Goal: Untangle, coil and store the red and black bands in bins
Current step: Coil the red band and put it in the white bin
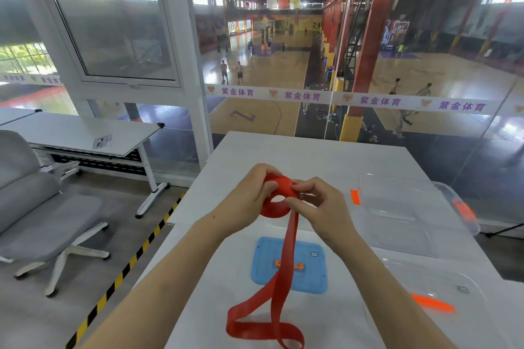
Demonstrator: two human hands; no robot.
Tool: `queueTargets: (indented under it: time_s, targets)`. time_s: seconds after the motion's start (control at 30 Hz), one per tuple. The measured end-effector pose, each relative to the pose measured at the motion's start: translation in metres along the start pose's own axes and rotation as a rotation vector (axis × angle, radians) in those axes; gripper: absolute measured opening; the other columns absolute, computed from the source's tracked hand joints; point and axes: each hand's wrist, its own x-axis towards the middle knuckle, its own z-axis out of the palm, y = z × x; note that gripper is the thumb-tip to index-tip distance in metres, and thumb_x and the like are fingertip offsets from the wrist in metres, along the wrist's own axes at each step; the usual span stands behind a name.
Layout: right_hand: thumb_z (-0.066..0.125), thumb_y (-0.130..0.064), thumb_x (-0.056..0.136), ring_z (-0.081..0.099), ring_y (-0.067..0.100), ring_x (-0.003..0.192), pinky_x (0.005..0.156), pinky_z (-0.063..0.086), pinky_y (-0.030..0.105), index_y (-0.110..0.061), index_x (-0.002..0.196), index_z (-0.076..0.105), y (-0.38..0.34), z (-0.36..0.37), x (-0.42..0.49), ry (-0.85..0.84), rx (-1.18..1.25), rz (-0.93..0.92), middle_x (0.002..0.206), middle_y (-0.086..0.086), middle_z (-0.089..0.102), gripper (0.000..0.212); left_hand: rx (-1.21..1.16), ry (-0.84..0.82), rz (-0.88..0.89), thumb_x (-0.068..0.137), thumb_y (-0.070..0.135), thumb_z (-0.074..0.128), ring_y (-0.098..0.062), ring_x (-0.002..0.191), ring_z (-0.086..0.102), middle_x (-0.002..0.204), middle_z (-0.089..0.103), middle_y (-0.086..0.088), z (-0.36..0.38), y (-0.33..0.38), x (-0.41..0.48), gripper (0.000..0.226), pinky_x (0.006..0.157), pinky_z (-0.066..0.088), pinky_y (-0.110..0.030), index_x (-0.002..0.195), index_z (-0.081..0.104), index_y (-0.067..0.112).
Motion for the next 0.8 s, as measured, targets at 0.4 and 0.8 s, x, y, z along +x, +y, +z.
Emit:
queueTargets:
  time_s: [0.4, 0.8]
  targets:
    - [0.079, 0.002, 0.088, 0.076, 0.017, 0.108, 0.092, 0.060, 0.023, -0.009, 0.117, 0.071, 0.005, 0.019, -0.019, 0.181, 0.309, 0.044, 0.111, 0.006, 0.079, 0.031, -0.656, 0.472, -0.150, 0.111, 0.032, 0.032, -0.019, 0.115, 0.061, 0.118, 0.063, 0.004, 0.034, 0.003, 0.005, 0.025, 0.103, 0.055, -0.044, 0.120, 0.055, 0.025]
    - [0.084, -0.007, 0.085, 0.077, 0.012, 0.099, 0.090, 0.061, 0.023, -0.018, 0.110, 0.078, 0.000, -0.002, -0.006, 0.145, 0.122, 0.040, 0.108, -0.003, 0.080, 0.028, -0.427, 0.213, -0.093, 0.109, 0.031, 0.041, -0.016, 0.121, 0.060, 0.126, 0.061, 0.004, 0.017, -0.003, 0.003, 0.024, 0.103, 0.052, -0.029, 0.131, 0.047, 0.024]
